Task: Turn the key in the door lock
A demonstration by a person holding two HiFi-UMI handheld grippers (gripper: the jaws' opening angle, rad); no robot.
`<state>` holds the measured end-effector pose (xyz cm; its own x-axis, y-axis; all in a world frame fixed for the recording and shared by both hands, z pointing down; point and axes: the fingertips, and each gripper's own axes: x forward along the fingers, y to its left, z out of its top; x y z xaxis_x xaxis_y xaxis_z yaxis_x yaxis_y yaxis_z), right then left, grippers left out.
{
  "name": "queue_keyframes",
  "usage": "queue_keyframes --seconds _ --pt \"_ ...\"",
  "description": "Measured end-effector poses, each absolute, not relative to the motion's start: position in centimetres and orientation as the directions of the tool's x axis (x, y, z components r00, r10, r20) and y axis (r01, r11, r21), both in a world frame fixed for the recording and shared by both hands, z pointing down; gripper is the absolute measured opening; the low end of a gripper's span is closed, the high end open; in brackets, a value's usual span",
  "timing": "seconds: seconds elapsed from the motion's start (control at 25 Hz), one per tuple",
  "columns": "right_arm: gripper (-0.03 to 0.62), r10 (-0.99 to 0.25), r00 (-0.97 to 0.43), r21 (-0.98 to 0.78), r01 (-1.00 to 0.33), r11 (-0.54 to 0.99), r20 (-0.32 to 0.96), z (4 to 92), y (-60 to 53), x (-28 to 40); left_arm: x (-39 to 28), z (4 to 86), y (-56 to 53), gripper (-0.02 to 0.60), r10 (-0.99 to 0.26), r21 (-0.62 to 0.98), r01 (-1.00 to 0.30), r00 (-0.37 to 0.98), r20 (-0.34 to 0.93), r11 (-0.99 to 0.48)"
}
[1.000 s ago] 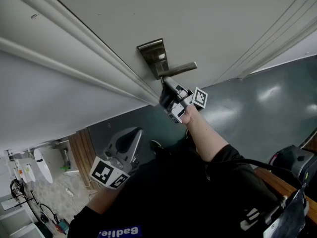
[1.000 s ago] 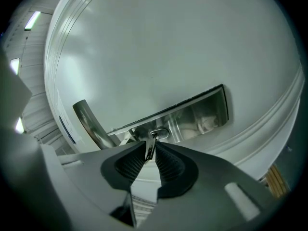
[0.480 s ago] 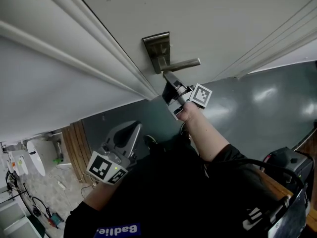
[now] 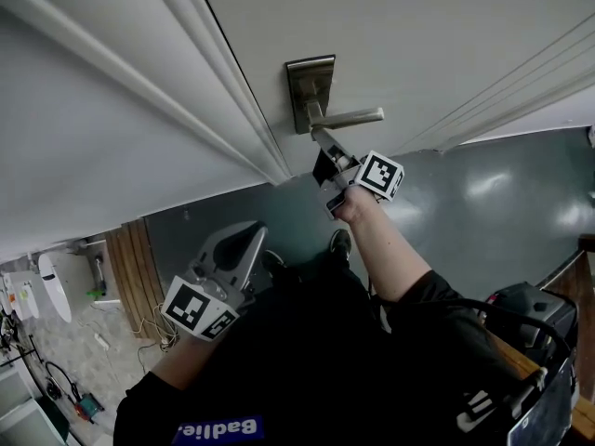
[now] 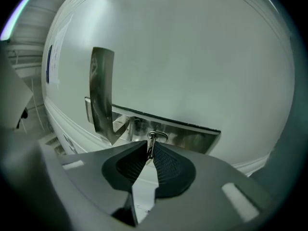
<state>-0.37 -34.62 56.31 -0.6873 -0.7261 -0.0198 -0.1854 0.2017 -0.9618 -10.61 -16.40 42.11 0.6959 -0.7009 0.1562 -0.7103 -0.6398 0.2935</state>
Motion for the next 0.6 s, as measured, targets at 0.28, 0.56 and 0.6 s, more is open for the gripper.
queue_keyframes --seconds 0.28,0.56,0.6 --pt "0.044 -0.738 -0.670 -0.884 -0.389 0.261 0.077 55.1 -34.4 -1.0 -11.4 41.5 -15.9 -0.006 -0.701 0.304 -0.697 0.704 0.113 -0.650" --pt "0.042 -0.761 -0.612 -0.752 -0.600 0.271 0.214 55.3 -34.6 -1.2 -12.6 41.3 -15.9 -0.006 -0.698 0.325 -0.677 0.713 0.068 -0.660" --pt "0.043 -0.765 -0.601 -0.735 -0.623 0.269 0.230 55.4 -34.6 -1.2 -12.7 41.2 -15.9 -0.006 -0.696 0.327 -0.674 0.715 0.062 -0.663"
